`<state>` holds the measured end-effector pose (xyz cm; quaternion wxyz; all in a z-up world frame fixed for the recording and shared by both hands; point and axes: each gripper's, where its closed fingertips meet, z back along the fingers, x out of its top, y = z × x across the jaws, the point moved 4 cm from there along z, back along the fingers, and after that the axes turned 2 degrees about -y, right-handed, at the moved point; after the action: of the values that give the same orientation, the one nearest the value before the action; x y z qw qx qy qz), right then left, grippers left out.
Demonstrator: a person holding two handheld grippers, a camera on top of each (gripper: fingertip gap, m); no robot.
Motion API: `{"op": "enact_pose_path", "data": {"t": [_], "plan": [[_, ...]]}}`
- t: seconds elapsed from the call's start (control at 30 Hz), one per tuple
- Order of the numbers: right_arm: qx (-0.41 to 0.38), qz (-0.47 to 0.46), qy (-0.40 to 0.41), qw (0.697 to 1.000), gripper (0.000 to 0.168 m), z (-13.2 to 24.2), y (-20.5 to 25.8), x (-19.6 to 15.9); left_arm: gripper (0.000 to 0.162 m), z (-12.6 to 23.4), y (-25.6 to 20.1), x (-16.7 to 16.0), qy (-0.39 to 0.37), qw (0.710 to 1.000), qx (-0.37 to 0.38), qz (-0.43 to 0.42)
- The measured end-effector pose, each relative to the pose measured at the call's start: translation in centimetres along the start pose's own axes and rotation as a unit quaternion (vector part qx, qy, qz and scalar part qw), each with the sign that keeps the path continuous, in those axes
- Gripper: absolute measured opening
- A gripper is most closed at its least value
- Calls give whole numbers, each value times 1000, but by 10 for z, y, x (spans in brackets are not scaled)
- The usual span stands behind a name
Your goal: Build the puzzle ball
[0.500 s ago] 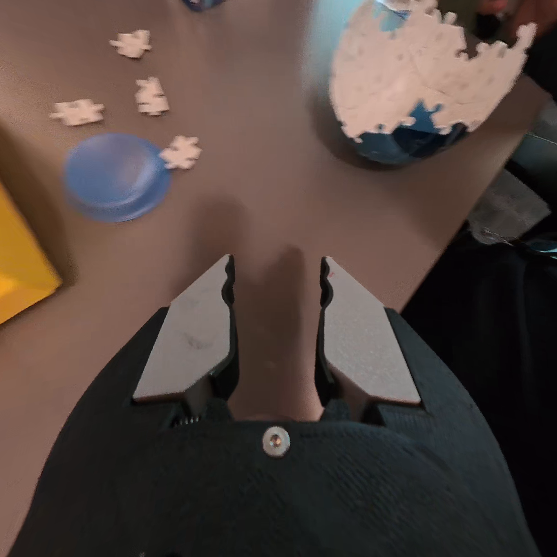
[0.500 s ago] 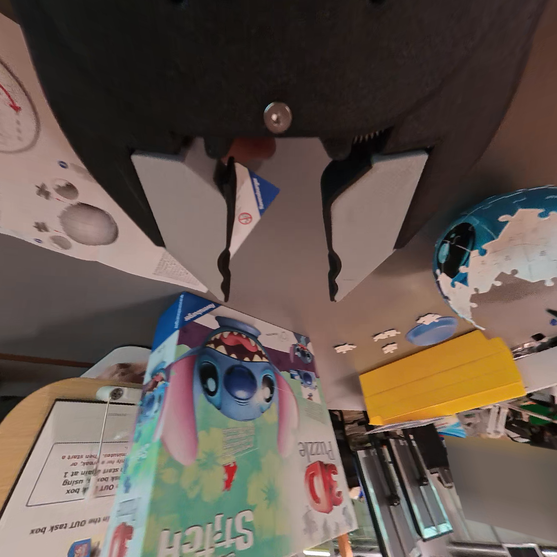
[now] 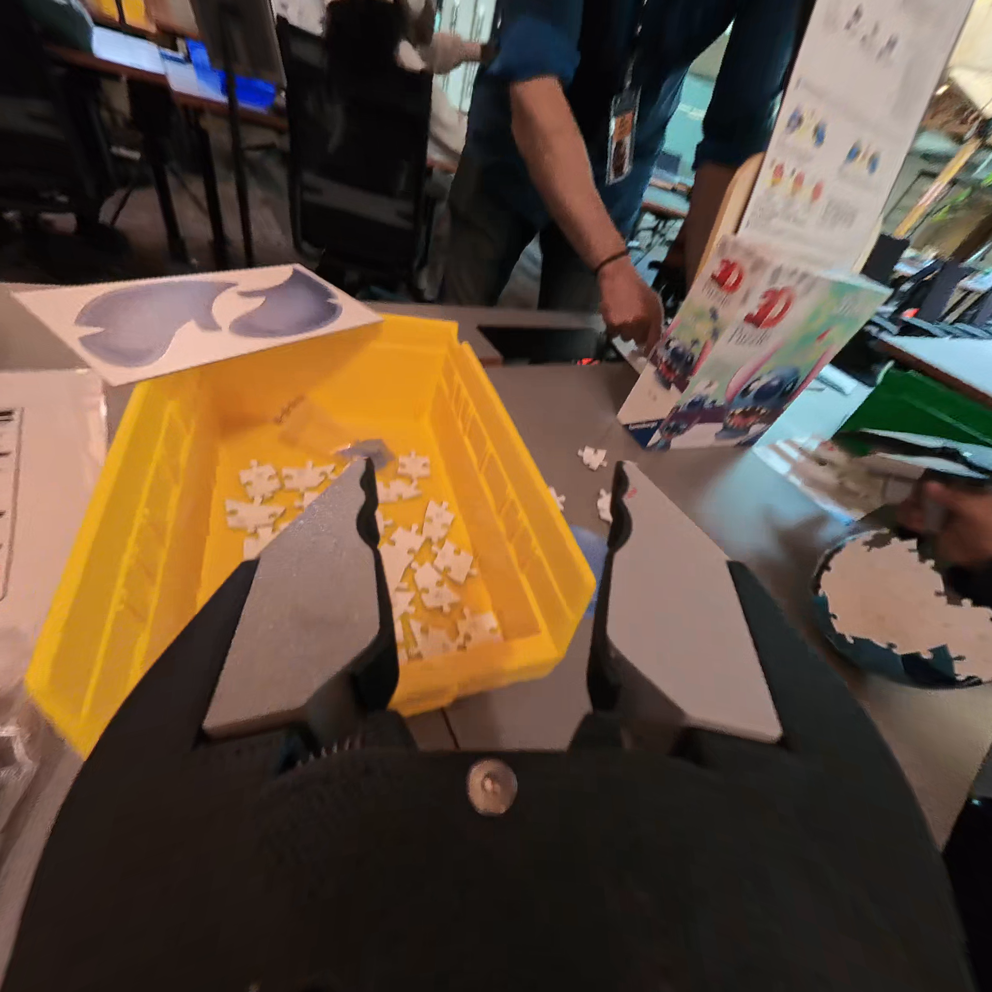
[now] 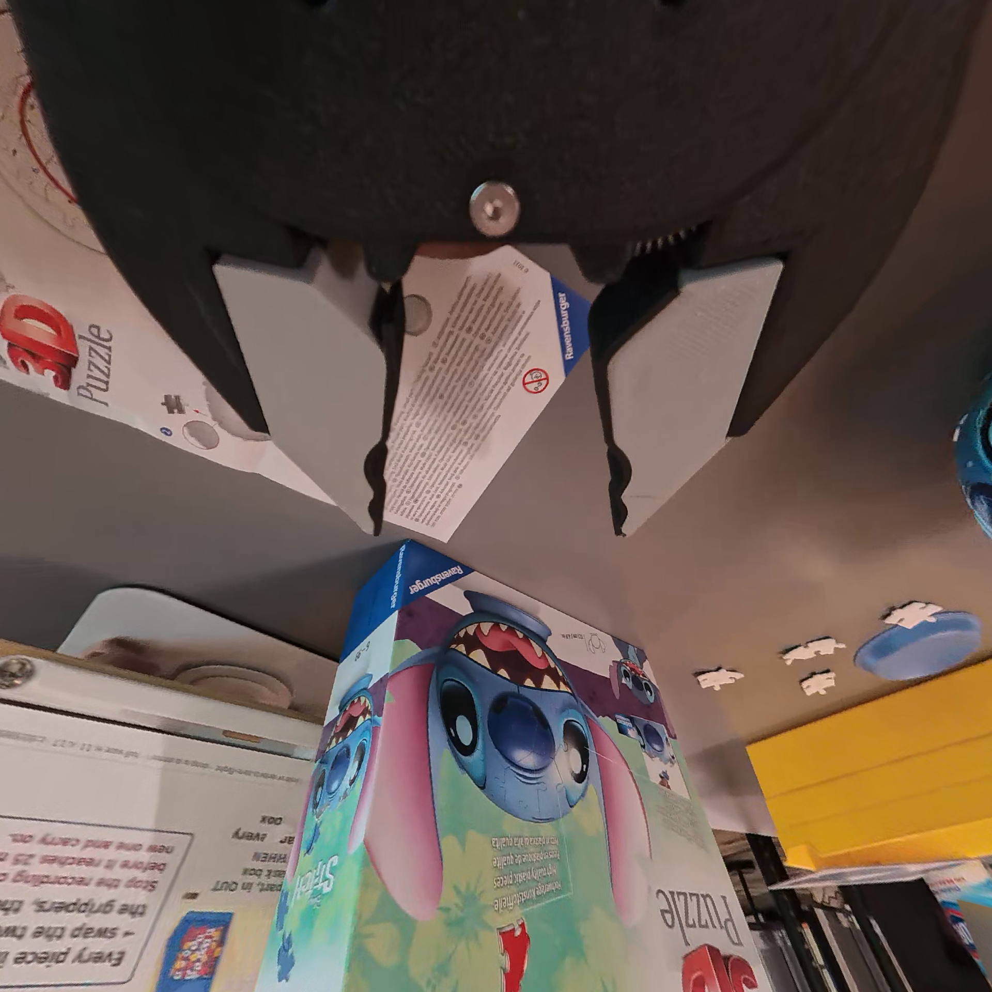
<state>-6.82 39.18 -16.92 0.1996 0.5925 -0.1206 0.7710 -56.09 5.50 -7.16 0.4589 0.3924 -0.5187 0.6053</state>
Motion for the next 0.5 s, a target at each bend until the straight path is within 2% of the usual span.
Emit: {"op": "enact_pose_path", "data": {"t": [0.1,0.2,0.33,0.5], "plan": [[-8,6,1,1000,83,-1,-4,0,93,-23,9,2,-20,1000,0,1],[-10,12,6,1000,84,0,-7,-1,97,-40,15,-12,11,999,28,-27],[-11,19,18,1000,85,-2,-8,-4,97,-44,27,-27,25,996,74,-52],[-26,33,22,999,83,-2,-7,-5,92,-48,30,-45,38,998,51,-26]]}}
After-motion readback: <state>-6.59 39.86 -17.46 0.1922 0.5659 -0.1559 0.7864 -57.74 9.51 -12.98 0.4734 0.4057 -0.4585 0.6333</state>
